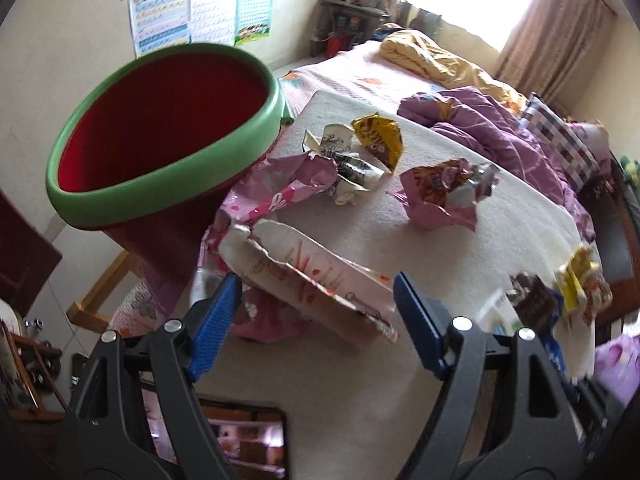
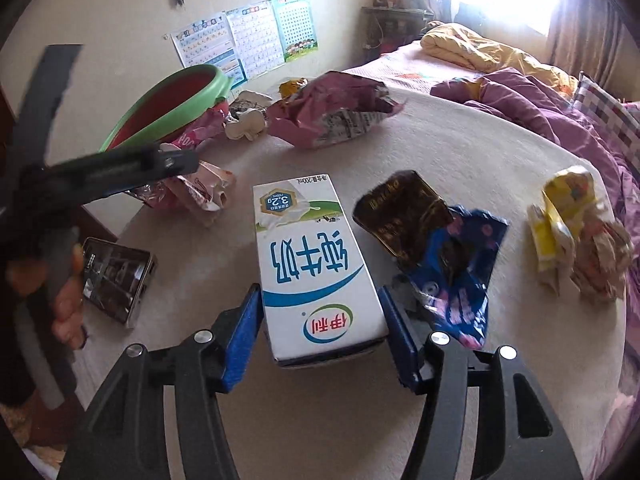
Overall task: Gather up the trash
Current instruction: 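Grasp the white paper packet with the left gripper while the right grasps the milk carton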
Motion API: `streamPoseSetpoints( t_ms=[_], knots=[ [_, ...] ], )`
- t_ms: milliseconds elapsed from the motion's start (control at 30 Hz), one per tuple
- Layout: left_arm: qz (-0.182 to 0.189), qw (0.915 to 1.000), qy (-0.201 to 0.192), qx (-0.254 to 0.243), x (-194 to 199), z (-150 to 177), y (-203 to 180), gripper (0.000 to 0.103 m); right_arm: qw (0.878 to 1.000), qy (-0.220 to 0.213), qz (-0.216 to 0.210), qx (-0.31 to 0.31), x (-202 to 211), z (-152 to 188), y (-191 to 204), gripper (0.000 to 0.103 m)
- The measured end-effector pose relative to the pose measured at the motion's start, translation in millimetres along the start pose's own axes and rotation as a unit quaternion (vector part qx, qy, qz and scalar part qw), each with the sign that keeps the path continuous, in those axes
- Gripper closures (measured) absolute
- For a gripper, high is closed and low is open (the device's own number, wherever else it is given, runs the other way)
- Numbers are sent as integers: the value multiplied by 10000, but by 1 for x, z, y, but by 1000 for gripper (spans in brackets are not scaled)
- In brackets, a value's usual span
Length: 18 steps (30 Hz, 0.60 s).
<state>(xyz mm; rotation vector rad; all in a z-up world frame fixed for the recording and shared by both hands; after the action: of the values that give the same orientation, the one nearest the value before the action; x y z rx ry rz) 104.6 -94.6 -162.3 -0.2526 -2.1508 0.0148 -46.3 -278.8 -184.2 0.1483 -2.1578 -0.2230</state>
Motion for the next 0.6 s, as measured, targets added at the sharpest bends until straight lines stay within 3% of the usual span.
streamPoseSetpoints(
  t_ms=[133, 200, 333, 467, 600],
  knots=[
    [-114, 9999, 90, -33, -13, -1, -6, 32, 9999, 58, -27, -87, 0, 8, -7, 45],
    [7, 9997, 205, -145, -17, 1, -12, 57, 9998, 90, -53, -140, 0, 11, -10, 43],
    [403, 9974, 289, -520, -4, 7, -27, 73, 9997, 107, -132, -168, -1, 14, -14, 37],
    [670, 9915, 453, -1018, 12, 22, -35, 74, 9992, 78, -282, -271, 0, 13, -19, 35],
    [397, 9927, 465, -1044, 6, 32, -31, 57, 9990, -7, -344, -271, 1, 14, -17, 35]
  ],
)
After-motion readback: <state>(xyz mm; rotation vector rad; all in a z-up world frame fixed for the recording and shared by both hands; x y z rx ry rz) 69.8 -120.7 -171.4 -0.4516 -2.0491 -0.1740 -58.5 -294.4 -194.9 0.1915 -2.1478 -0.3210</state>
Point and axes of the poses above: each gripper's, at about its wrist camera, not at the fingertips, and x roughly against the way its jaws point, y to its left, z to its underside, the point moved 4 cm from there along -x, roughly the way its jaws point, and after that the axes turned 3 degrees about -z, right-handed, at the moved point
